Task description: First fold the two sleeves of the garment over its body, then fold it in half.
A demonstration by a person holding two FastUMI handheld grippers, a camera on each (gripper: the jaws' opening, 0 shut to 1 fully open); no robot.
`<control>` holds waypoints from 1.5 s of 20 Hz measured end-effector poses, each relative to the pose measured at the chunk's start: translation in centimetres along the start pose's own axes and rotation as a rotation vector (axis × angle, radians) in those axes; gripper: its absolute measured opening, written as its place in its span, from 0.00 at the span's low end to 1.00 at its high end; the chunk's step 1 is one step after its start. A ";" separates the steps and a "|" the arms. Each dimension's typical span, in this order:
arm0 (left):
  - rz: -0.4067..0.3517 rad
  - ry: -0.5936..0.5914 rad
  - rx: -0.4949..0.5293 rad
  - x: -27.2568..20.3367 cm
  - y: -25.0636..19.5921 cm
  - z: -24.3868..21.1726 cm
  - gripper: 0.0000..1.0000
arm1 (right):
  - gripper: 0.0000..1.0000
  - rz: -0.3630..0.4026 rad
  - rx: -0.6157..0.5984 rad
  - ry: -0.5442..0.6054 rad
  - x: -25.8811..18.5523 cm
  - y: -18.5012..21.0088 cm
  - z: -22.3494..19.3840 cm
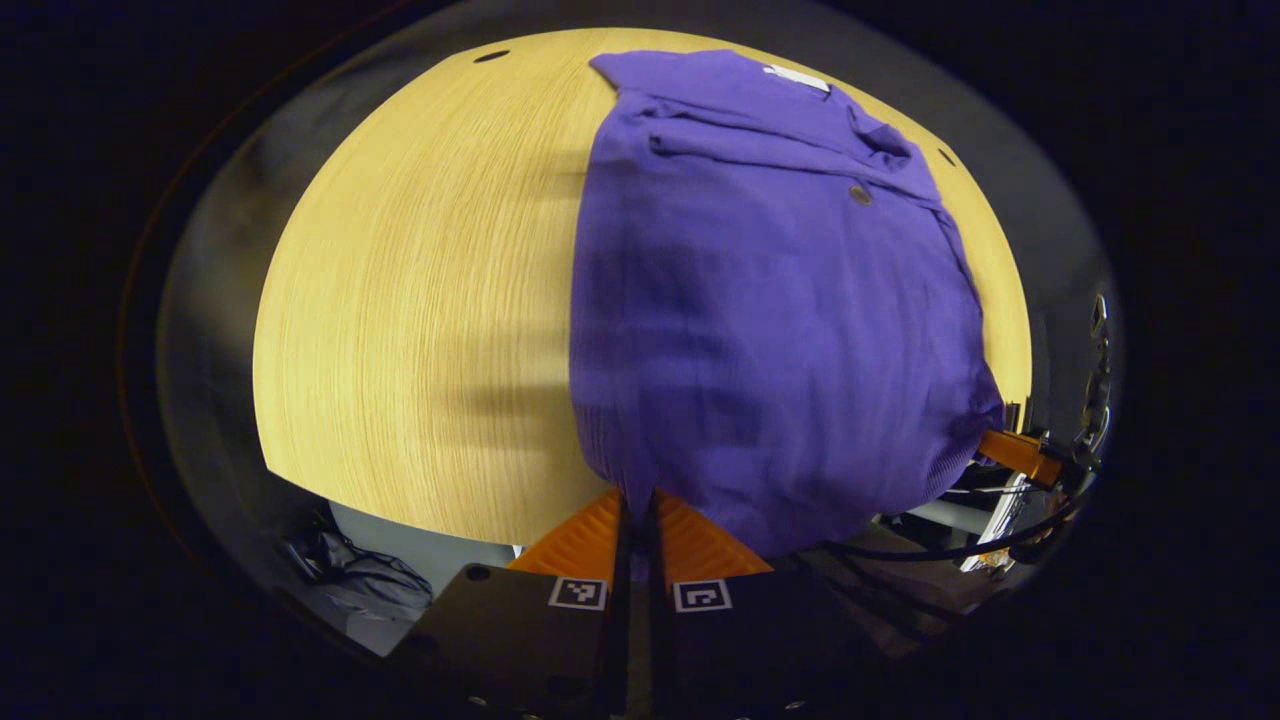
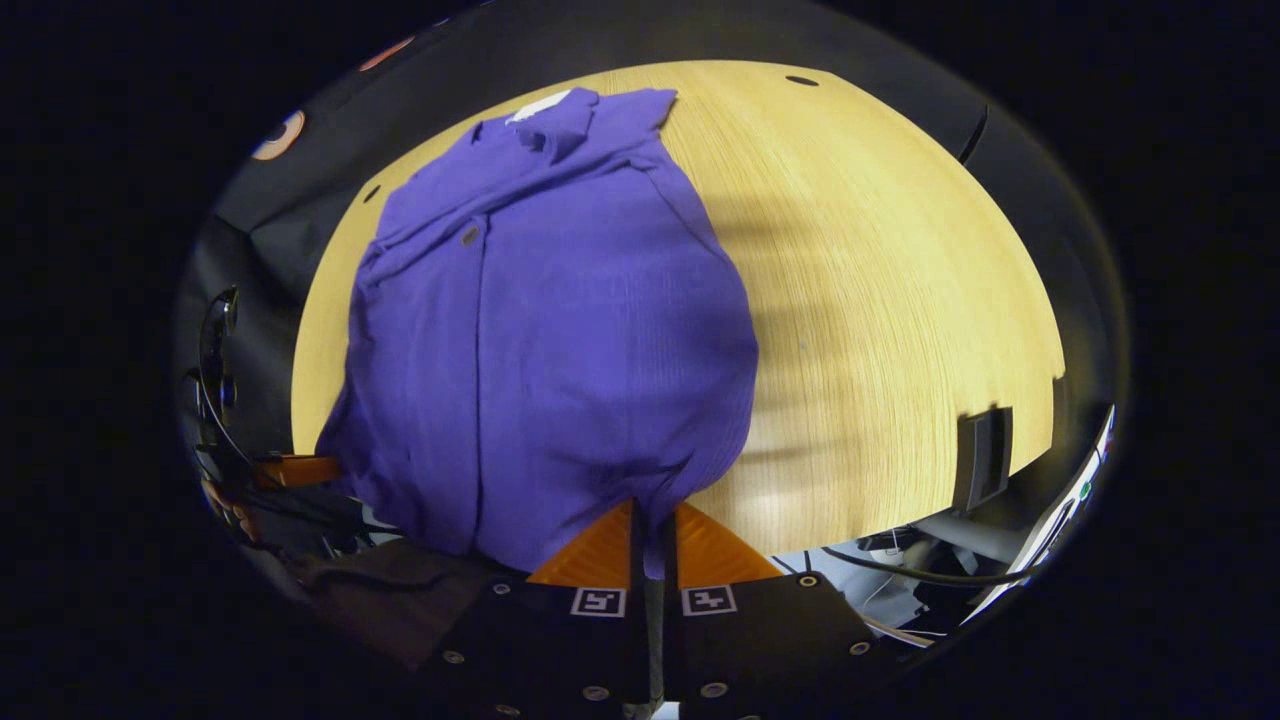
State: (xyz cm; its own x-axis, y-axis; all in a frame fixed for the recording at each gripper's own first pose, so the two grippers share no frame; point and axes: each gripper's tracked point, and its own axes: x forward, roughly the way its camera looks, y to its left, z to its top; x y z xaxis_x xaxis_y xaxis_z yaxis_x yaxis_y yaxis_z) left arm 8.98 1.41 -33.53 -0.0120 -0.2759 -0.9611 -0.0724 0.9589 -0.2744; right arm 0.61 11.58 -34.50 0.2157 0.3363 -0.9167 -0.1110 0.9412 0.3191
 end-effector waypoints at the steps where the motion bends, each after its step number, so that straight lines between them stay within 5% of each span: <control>1: -0.006 -0.001 0.007 -0.7 -0.3 0.6 0.10 | 0.06 0.008 -0.001 -0.016 -0.5 0.5 0.9; 12: -0.082 -0.085 0.125 -2.5 0.0 7.9 0.10 | 0.06 0.032 0.014 -0.164 -4.8 4.0 9.2; 22: -0.116 -0.219 0.302 -6.7 0.4 17.9 0.10 | 0.05 -0.035 0.052 -0.289 -8.5 5.6 17.3; 30: -0.093 -0.252 0.243 -8.8 1.1 25.6 0.10 | 0.06 0.009 -0.005 -0.300 -8.5 5.6 25.3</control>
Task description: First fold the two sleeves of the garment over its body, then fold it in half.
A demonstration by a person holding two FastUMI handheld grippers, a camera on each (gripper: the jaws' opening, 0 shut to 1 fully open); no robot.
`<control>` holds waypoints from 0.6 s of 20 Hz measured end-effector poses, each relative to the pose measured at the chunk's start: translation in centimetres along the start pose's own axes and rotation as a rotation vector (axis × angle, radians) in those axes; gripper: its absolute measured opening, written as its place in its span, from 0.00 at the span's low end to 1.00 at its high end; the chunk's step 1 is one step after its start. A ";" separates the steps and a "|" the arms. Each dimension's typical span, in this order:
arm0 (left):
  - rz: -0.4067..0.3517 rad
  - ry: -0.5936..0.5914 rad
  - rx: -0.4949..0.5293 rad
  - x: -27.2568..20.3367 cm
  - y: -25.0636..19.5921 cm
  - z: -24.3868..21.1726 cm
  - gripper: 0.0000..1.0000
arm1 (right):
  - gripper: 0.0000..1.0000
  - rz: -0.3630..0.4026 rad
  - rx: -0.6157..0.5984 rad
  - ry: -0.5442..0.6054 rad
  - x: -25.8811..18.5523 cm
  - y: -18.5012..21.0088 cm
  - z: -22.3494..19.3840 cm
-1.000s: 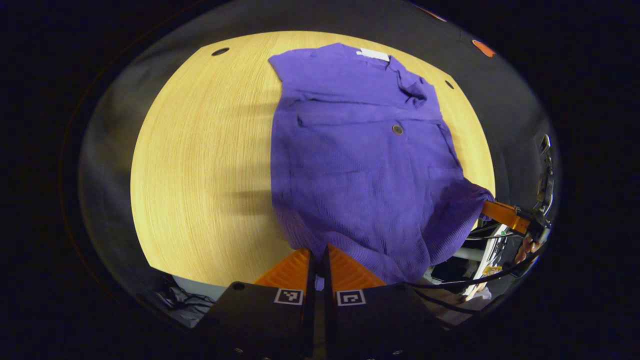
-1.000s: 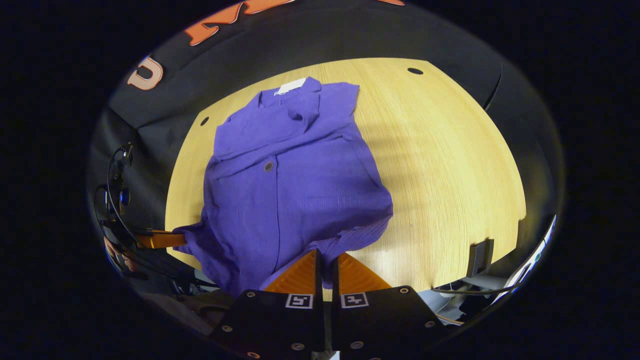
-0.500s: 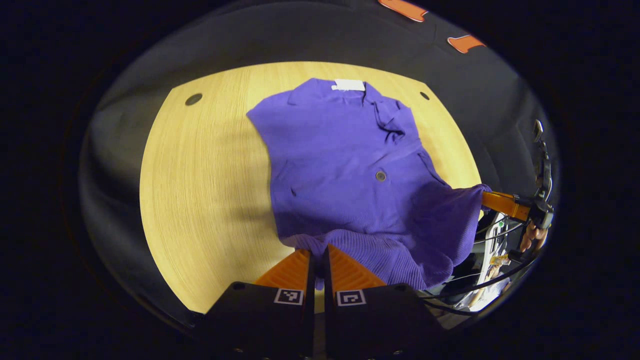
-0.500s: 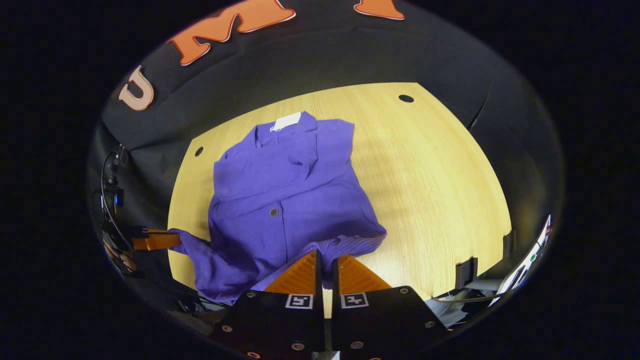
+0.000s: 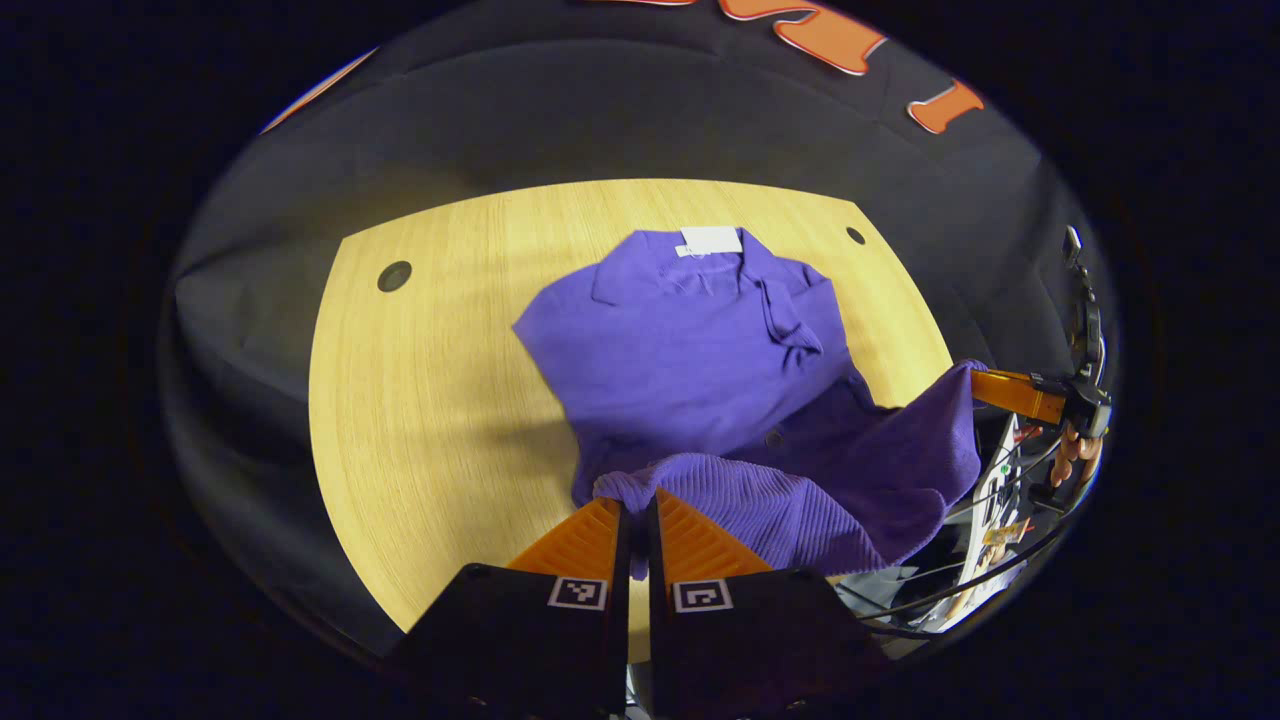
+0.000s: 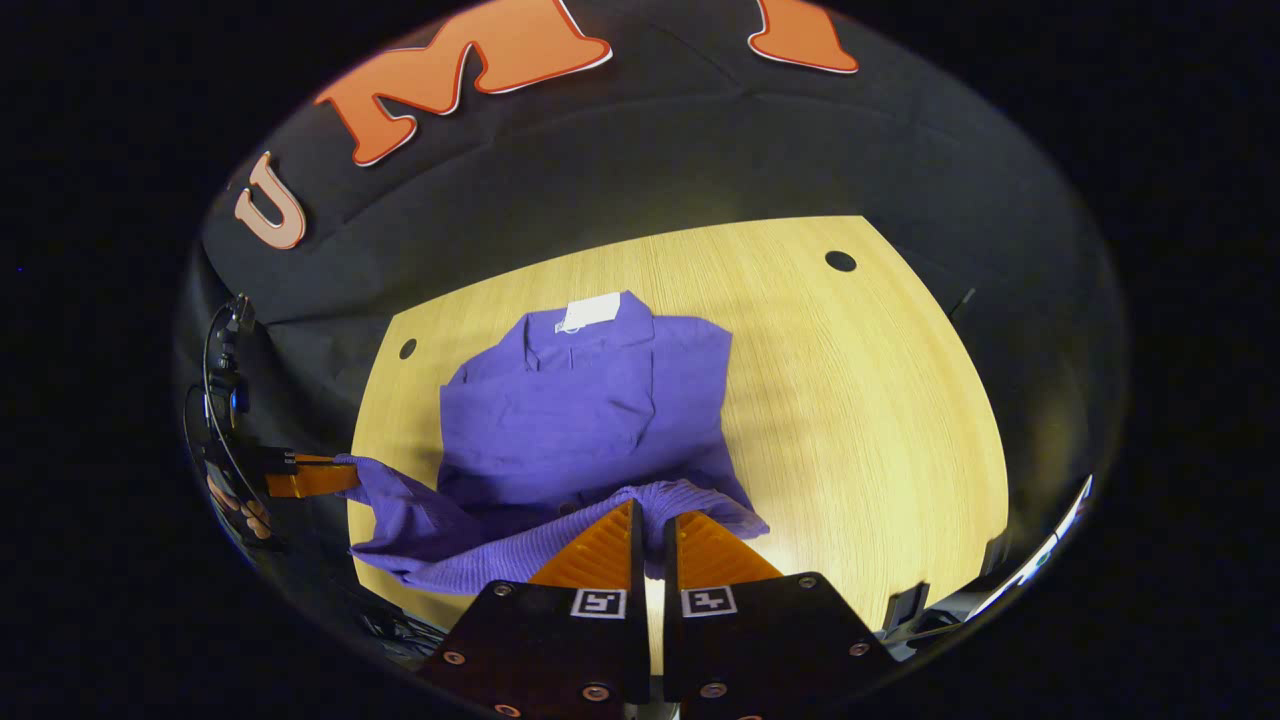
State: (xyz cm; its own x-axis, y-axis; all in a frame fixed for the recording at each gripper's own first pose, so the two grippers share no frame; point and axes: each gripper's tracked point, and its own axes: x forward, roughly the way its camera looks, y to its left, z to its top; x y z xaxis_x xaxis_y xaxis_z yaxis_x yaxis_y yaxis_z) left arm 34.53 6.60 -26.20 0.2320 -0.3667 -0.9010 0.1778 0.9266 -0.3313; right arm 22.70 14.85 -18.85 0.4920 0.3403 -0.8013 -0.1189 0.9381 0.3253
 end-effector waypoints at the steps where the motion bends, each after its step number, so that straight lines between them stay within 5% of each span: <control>1: 0.007 -0.005 -0.005 0.3 0.1 1.0 0.10 | 0.05 0.014 -0.003 0.000 0.5 -0.2 1.1; 12: 0.195 -0.033 0.009 5.2 3.2 11.3 0.10 | 0.06 0.121 0.012 0.064 9.5 -3.8 11.0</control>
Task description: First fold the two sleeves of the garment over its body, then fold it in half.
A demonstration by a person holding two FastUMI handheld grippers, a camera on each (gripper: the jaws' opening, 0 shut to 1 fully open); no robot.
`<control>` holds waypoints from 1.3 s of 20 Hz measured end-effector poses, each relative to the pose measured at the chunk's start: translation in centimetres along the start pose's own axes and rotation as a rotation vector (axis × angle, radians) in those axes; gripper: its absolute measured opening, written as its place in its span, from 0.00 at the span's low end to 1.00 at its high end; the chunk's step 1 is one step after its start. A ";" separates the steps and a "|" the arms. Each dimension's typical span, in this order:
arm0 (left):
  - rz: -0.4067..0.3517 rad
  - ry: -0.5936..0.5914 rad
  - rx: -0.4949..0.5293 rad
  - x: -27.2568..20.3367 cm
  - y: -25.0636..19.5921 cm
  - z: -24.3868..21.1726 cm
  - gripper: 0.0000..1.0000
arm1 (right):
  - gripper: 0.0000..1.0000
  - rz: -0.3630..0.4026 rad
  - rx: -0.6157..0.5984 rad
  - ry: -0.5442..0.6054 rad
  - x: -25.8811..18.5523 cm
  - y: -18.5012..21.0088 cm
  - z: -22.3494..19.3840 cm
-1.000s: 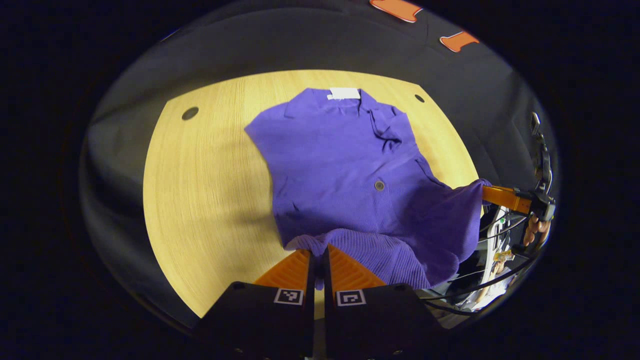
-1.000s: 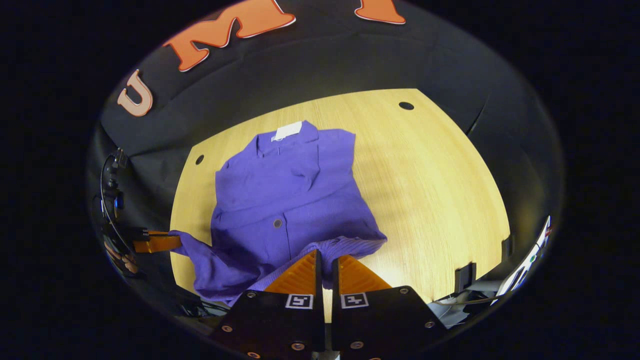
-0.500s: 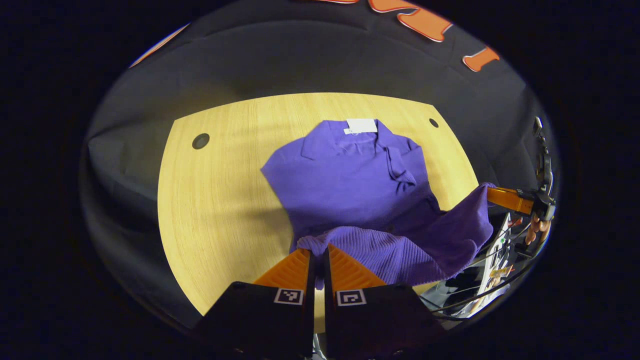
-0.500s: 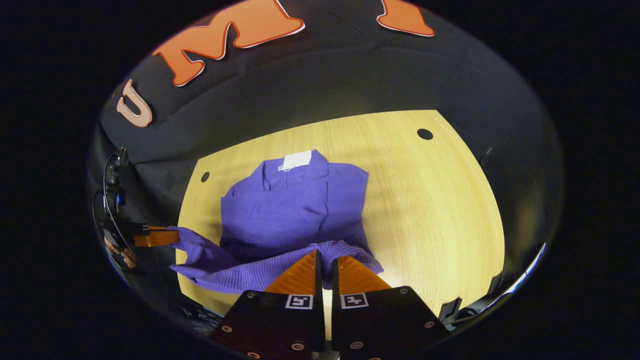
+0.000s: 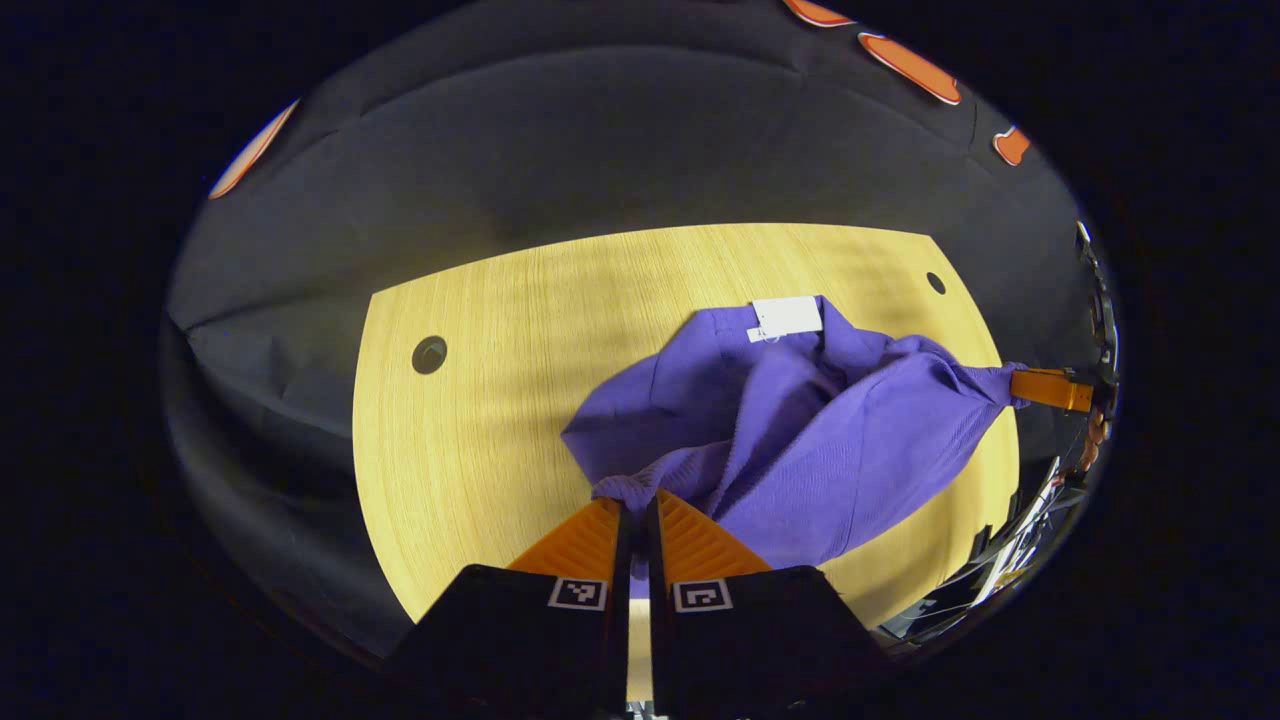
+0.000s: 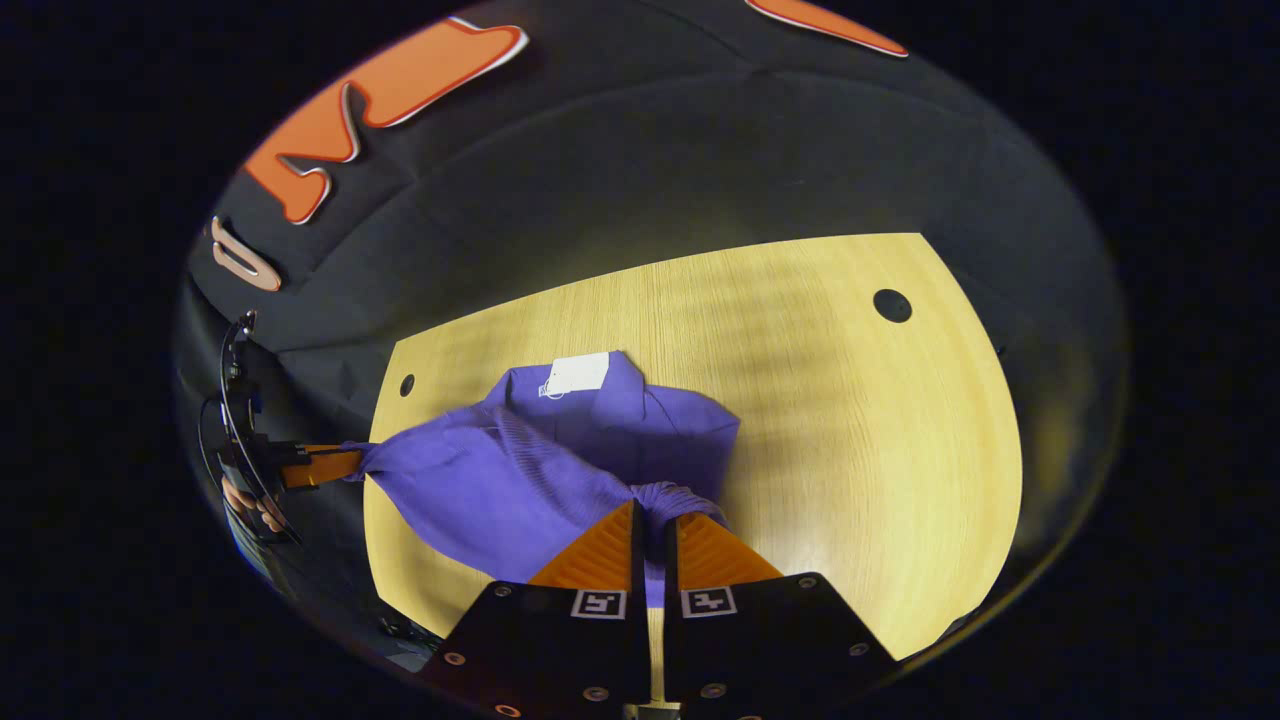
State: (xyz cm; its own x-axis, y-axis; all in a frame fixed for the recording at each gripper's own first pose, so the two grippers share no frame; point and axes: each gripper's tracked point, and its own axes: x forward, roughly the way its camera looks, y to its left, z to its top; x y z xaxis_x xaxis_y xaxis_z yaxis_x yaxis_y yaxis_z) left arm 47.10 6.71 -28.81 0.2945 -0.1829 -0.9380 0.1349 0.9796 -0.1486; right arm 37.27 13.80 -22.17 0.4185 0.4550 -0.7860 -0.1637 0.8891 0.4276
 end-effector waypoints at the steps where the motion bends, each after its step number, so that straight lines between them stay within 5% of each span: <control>1: 0.023 -0.007 -0.001 0.6 0.3 0.9 0.10 | 0.05 0.009 0.005 0.013 1.1 -0.2 0.5; 8: 0.137 -0.121 -0.004 4.2 1.6 5.2 0.10 | 0.06 0.085 0.132 0.026 5.8 0.1 4.3; 12: 0.185 -0.202 0.020 5.2 2.2 7.5 0.17 | 0.16 0.136 0.239 -0.037 6.9 0.9 6.9; 14: 0.207 -0.223 0.018 5.1 2.2 7.9 0.34 | 0.22 0.156 0.269 -0.080 7.0 1.1 8.1; 16: 0.228 -0.264 0.025 4.8 2.1 8.6 0.39 | 0.40 0.163 0.293 -0.123 6.4 1.0 9.2; 17: 0.265 -0.292 0.049 4.6 2.4 9.3 0.52 | 0.35 0.168 0.300 -0.144 6.1 0.9 9.7; 18: 0.299 -0.333 0.076 4.0 2.9 10.4 0.65 | 0.51 0.165 0.307 -0.159 5.6 0.6 10.1; 19: 0.327 -0.359 0.097 3.6 3.4 11.2 0.77 | 0.54 0.161 0.307 -0.181 5.1 0.4 10.5; 20: 0.347 -0.373 0.108 3.1 3.6 11.6 0.82 | 0.54 0.150 0.302 -0.202 4.6 0.2 10.8; 21: 0.350 -0.393 0.108 2.3 3.7 11.7 0.83 | 0.71 0.136 0.289 -0.230 3.9 -0.1 11.1; 22: 0.346 -0.420 0.100 1.7 3.4 11.9 0.77 | 0.56 0.127 0.274 -0.257 3.2 -0.2 11.2; 26: 0.316 -0.553 0.045 -2.1 2.4 13.0 0.88 | 0.71 0.092 0.196 -0.361 -0.8 0.2 11.5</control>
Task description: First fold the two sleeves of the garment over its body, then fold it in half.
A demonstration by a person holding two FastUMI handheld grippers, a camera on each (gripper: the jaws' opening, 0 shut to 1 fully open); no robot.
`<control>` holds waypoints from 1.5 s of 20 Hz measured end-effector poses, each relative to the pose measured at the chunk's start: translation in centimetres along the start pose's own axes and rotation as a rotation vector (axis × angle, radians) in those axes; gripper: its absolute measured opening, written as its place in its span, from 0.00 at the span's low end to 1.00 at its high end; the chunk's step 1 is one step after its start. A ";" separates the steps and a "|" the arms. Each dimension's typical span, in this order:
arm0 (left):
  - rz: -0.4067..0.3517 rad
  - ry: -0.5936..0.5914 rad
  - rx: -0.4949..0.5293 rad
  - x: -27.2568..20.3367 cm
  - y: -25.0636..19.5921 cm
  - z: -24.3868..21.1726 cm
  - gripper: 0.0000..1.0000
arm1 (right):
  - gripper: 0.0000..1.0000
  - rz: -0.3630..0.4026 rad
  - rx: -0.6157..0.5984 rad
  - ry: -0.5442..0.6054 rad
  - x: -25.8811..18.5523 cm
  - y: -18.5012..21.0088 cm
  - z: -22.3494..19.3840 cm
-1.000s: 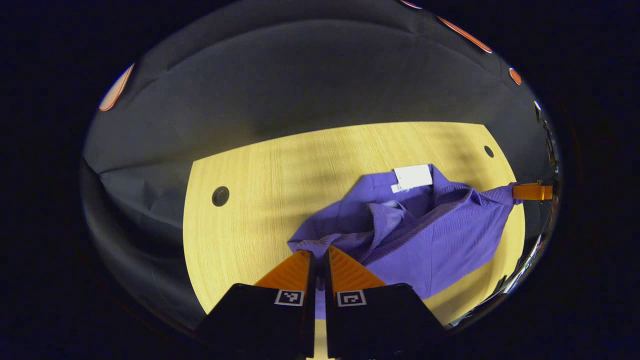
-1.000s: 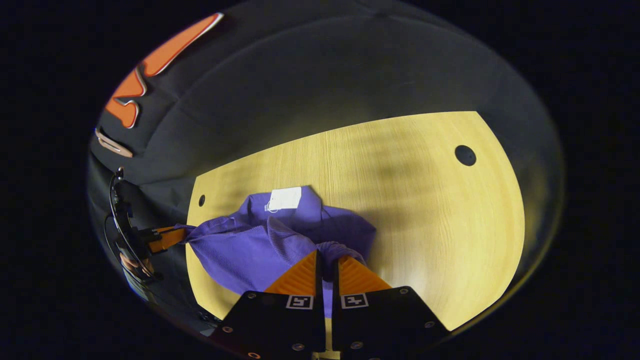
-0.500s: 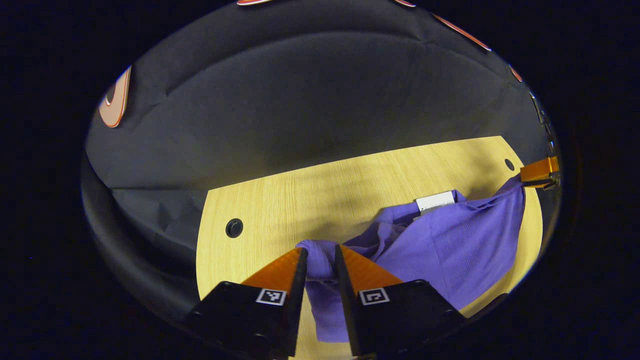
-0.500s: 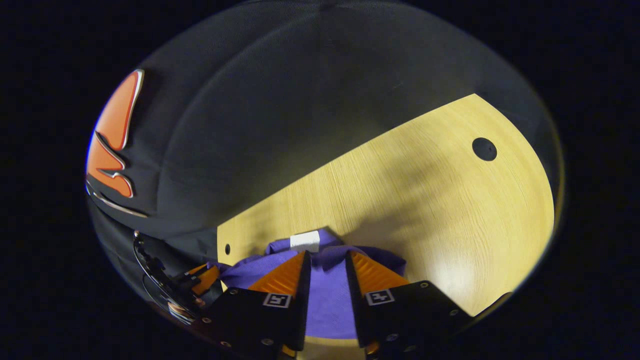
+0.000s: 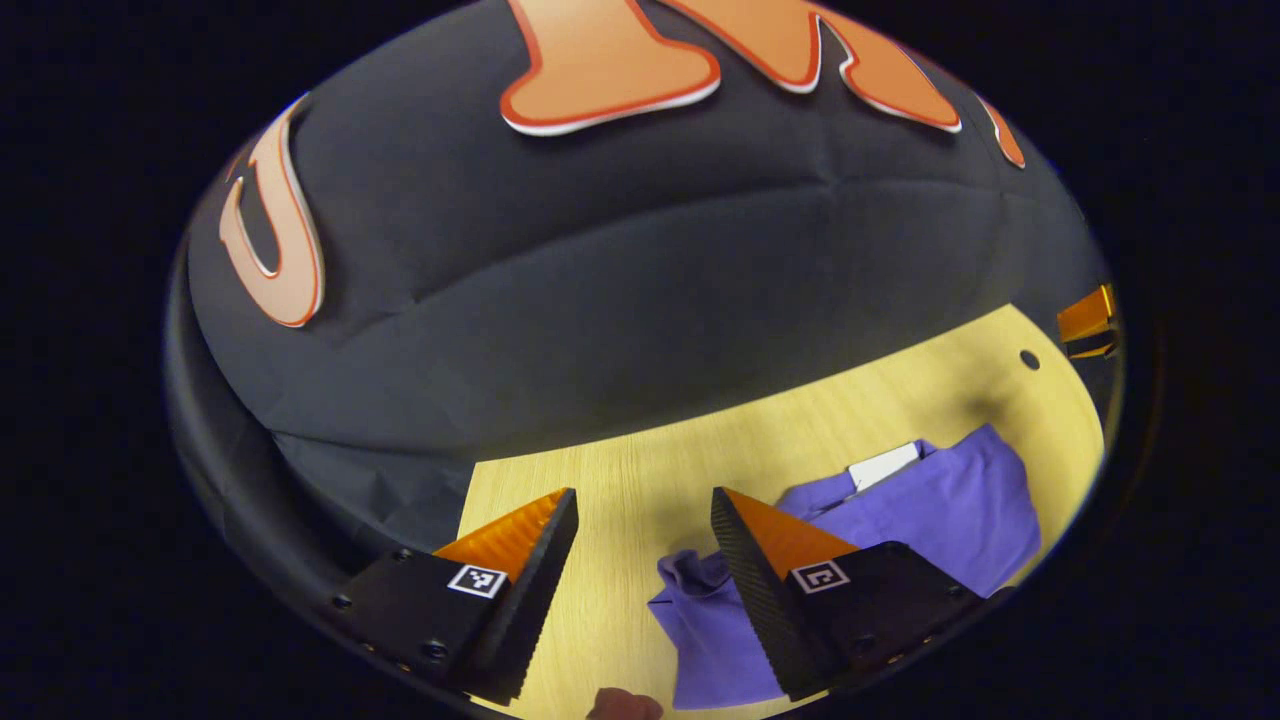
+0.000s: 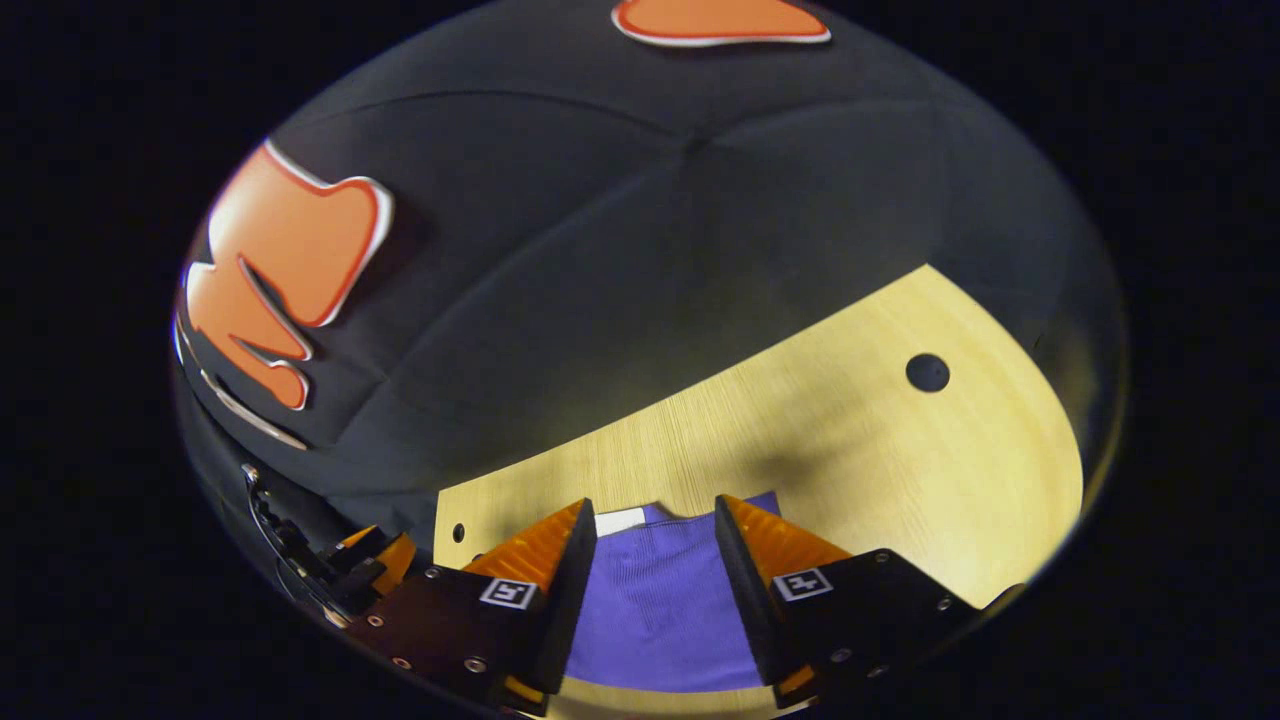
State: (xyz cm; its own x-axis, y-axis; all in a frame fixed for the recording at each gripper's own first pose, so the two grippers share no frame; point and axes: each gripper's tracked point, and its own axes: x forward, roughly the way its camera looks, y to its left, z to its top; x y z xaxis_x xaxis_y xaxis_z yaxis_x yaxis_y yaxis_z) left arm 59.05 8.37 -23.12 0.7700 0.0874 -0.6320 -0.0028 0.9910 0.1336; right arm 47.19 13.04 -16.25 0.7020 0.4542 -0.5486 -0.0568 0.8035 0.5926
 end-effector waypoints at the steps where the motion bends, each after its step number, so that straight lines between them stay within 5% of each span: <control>1: -0.008 -0.030 -0.025 -1.2 0.2 0.6 0.89 | 0.79 -0.002 -0.023 -0.028 -1.0 0.2 0.4; 7: -0.126 -0.271 -0.230 -8.4 -0.9 5.0 0.89 | 0.95 -0.010 -0.182 -0.214 -6.9 2.3 1.8; 11: -0.101 -0.418 -0.265 -13.2 -0.3 6.8 0.90 | 0.95 -0.022 -0.313 -0.311 -10.4 3.6 2.2; 19: -0.079 -0.586 -0.229 -23.1 -1.9 7.5 0.94 | 0.96 -0.007 -0.493 -0.498 -18.0 7.4 0.5; 30: -0.128 -0.664 -0.176 -34.7 -3.9 1.0 0.93 | 0.95 0.025 -0.529 -0.586 -27.8 12.5 -9.5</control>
